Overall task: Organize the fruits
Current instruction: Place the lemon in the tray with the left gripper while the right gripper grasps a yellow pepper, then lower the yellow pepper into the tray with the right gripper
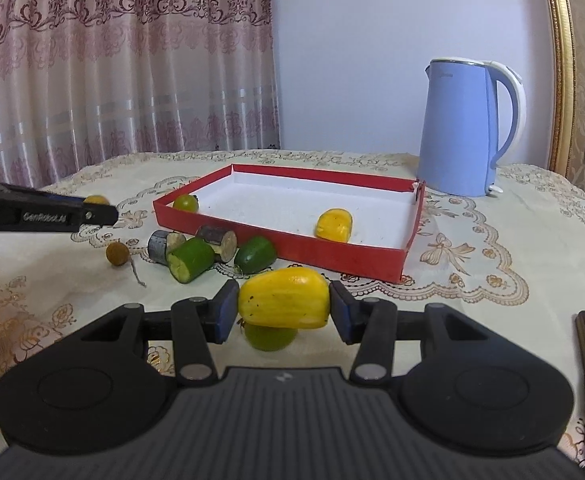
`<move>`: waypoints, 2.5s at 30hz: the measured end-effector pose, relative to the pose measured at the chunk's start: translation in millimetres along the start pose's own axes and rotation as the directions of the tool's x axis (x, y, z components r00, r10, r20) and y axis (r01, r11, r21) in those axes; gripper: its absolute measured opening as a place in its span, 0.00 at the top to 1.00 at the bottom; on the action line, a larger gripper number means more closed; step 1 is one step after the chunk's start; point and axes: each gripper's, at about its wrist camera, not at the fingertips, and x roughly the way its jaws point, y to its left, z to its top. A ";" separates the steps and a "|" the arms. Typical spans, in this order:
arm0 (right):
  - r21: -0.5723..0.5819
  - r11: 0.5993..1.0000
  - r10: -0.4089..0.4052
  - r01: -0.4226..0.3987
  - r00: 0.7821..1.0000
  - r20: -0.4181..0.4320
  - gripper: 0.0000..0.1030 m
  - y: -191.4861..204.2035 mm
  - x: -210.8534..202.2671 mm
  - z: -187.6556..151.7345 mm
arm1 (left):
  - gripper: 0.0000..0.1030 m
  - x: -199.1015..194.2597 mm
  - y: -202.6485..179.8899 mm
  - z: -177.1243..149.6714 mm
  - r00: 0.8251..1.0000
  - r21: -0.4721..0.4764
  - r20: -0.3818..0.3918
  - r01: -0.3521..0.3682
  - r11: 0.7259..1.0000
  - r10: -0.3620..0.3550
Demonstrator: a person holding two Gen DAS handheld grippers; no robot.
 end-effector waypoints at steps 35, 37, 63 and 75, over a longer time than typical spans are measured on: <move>0.060 0.998 -0.002 0.002 1.000 0.010 0.55 -16.0 -2.0 -3.4 | 0.70 192.2 -57.2 82.7 0.978 0.172 -0.207 0.021 0.985 0.015; 0.063 0.998 -0.002 0.002 1.000 0.009 0.55 -16.4 -1.5 -4.0 | 0.70 200.1 -60.5 81.3 0.976 0.182 -0.216 0.013 0.983 0.027; 0.045 0.999 0.000 -0.001 1.000 0.028 0.55 -10.2 9.7 8.6 | 0.17 77.9 -4.4 43.5 0.961 0.075 -0.008 -0.275 0.959 0.276; 0.035 0.999 -0.039 0.038 0.998 0.055 0.55 -23.7 39.7 43.7 | 0.10 66.5 45.5 16.6 0.952 -0.143 0.019 -0.301 0.943 0.306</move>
